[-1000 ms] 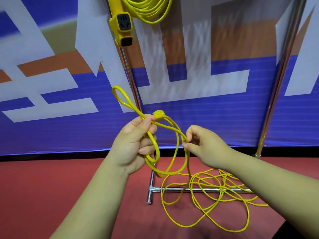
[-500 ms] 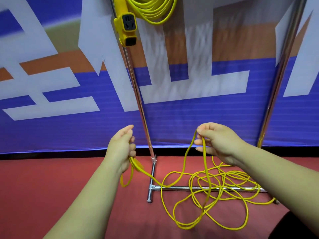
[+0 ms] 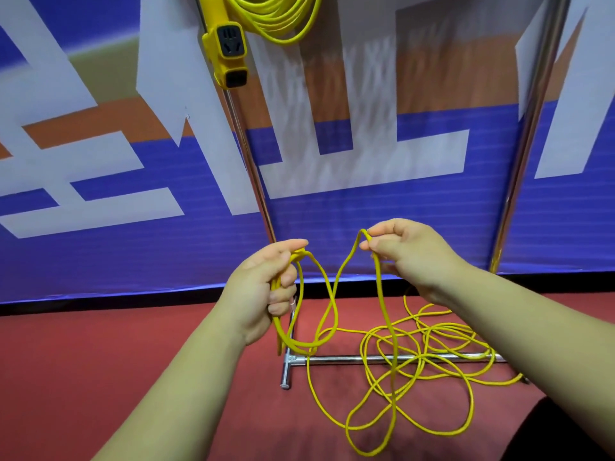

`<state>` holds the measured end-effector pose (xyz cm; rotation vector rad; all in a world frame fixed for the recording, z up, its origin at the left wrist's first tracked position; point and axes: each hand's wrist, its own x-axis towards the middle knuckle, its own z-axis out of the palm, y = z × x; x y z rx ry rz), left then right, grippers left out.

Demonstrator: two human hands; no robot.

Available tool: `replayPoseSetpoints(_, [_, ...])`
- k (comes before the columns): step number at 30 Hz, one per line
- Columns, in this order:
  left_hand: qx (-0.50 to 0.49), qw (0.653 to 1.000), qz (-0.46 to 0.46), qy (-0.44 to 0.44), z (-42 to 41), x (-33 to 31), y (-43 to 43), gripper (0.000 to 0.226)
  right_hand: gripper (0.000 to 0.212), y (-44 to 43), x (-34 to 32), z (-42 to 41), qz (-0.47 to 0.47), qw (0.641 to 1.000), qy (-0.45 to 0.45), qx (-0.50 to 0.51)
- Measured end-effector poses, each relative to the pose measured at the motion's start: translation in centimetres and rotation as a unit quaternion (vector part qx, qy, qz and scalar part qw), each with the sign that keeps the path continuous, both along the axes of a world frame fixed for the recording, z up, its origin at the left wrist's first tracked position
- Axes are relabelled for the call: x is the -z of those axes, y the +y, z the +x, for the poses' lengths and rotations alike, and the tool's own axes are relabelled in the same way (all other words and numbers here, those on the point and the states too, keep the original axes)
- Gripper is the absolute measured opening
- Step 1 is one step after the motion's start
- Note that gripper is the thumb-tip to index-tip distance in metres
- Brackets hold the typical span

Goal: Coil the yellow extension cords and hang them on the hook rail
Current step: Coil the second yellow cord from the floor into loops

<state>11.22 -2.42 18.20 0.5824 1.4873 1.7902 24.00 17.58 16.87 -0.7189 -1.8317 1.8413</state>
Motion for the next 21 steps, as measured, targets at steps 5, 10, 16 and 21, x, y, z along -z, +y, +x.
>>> replayPoseSetpoints(5, [0.014,0.998,-0.047,0.050,0.8,0.8,1.2,0.039,0.021,-0.6,-0.9,0.3,0.011,0.999,0.026,-0.017])
replayPoseSetpoints(10, [0.028,0.992,-0.073,0.096,2.0,1.7,2.7,0.061,0.022,-1.1,-1.3,0.5,-0.019,0.998,0.038,-0.042])
replayPoseSetpoints(16, [0.027,0.983,-0.098,0.151,2.9,2.1,3.9,0.061,0.021,-1.4,-1.6,0.4,-0.084,0.994,0.061,-0.034])
replayPoseSetpoints(21, [0.009,0.977,-0.090,0.191,3.2,1.9,4.5,0.044,0.018,-1.2,-1.5,0.5,-0.083,0.994,0.058,-0.036])
